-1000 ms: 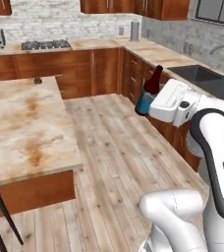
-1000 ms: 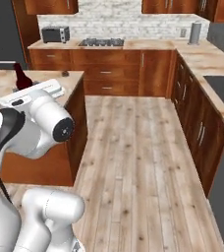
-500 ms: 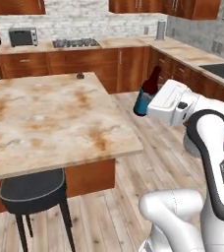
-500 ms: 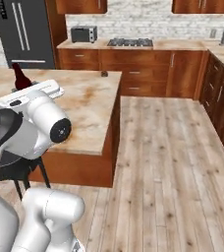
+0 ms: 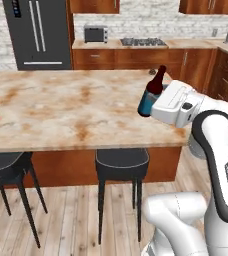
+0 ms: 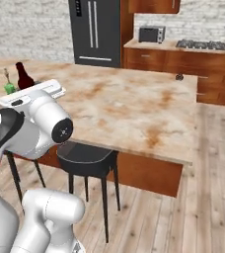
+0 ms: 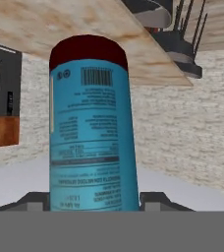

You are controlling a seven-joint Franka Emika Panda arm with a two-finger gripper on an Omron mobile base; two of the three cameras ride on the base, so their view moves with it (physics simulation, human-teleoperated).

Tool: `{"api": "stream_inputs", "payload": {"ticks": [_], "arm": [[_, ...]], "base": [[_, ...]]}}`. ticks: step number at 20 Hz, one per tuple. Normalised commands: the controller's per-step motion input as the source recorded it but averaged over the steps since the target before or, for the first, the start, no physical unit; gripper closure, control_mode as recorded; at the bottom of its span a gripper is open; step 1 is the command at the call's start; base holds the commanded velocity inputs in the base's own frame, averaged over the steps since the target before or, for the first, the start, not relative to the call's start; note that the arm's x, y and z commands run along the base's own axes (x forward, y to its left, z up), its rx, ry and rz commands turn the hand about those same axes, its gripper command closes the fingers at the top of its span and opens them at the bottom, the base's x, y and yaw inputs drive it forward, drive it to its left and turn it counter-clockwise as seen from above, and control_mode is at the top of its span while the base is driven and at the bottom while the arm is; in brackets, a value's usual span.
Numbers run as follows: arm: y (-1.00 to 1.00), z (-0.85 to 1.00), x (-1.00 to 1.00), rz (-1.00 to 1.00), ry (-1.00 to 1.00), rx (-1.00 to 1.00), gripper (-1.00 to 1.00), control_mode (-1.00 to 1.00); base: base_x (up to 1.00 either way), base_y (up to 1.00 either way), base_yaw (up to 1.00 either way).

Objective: Open the cabinet directly in front. Then move the beer and the cup to the dining counter with the candle on it.

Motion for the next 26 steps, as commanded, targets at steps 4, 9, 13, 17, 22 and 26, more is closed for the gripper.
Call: {"api": "stream_inputs", "payload": {"ticks": [4, 9, 13, 17, 22, 26], "arm": [[0.0, 0.0, 0.0, 0.0, 0.0, 0.0, 1.0, 1.0], [0.0, 0.0, 0.0, 0.0, 0.0, 0.0, 1.0, 1.0], [0.0, 0.0, 0.0, 0.0, 0.0, 0.0, 1.0, 1.0], [0.0, 0.0, 0.0, 0.0, 0.0, 0.0, 1.0, 1.0], [0.0, 0.0, 0.0, 0.0, 0.0, 0.0, 1.0, 1.0], [0.0, 0.0, 0.0, 0.0, 0.0, 0.0, 1.0, 1.0]], "base": [[0.34, 0.98, 0.29], [0.8, 0.64, 0.09], [1.0, -0.09, 0.0], [1.0, -0.36, -0.09], [1.0, 0.54, -0.02], [0.76, 1.0, -0.07]]}}
